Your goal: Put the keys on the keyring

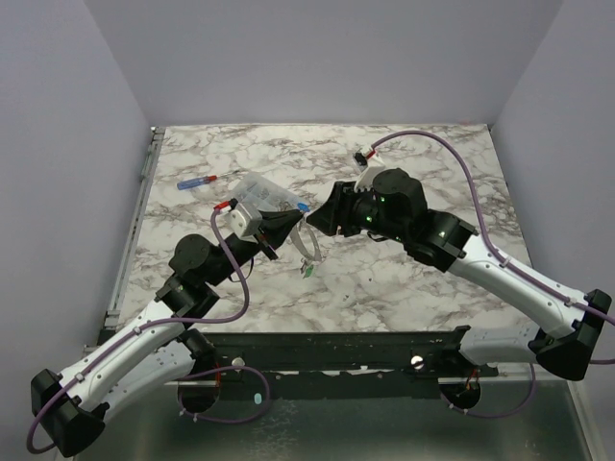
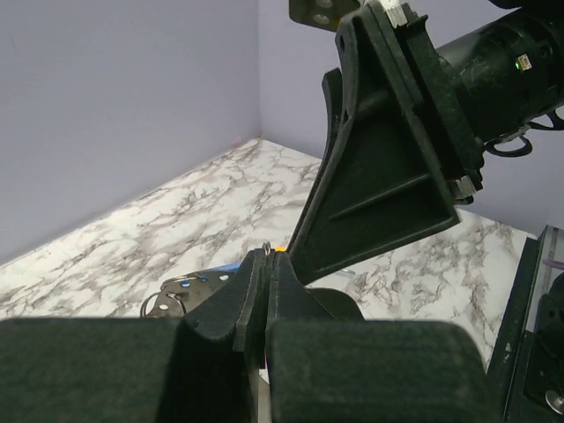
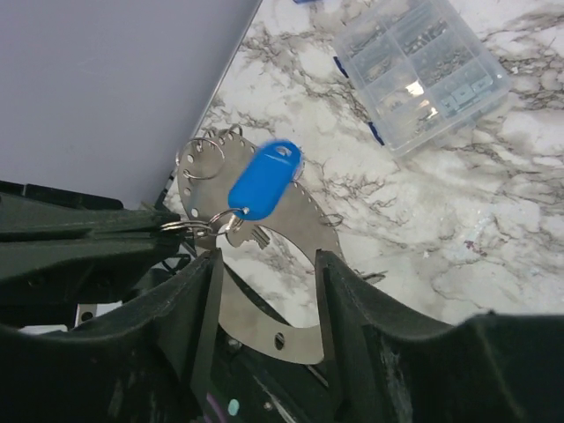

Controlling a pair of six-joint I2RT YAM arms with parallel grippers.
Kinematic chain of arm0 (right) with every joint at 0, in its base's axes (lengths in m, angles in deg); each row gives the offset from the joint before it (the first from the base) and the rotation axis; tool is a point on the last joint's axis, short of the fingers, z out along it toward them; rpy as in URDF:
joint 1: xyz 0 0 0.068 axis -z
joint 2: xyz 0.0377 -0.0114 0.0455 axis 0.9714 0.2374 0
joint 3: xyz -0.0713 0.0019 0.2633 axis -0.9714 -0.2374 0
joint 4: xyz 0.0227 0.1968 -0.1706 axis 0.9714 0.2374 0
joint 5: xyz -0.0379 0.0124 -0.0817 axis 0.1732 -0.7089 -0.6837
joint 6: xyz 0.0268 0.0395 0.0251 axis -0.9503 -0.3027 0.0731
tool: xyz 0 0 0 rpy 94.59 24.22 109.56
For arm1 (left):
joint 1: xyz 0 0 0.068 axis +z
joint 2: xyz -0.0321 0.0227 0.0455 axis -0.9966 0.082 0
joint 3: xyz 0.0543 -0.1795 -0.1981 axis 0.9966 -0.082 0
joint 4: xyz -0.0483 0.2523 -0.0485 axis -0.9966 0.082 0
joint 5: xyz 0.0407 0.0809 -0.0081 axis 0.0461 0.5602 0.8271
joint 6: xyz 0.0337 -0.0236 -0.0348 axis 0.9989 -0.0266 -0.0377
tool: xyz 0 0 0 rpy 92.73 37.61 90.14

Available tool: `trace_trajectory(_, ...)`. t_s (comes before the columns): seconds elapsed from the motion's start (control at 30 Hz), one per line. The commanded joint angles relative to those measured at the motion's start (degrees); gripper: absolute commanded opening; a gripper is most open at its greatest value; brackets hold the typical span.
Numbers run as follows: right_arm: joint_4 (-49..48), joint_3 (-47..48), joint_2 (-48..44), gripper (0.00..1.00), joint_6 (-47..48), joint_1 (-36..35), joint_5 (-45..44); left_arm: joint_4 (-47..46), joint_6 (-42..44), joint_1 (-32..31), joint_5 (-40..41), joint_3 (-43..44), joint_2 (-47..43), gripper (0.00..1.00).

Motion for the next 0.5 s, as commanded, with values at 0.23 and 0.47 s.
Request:
trace_trajectory(0.23, -9.6, -5.2, -9.1, 0.70, 14.3, 0.4, -7.2, -3.6, 1.0, 0.3, -1.3, 0.2, -0.5, 0.00)
trace_trajectory(0.47, -30.7, -22.2, -21.7, 0.70, 32.6, 0.4, 2.9, -3.8, 1.2, 0.3, -4.7, 0.2, -0.2, 0.00)
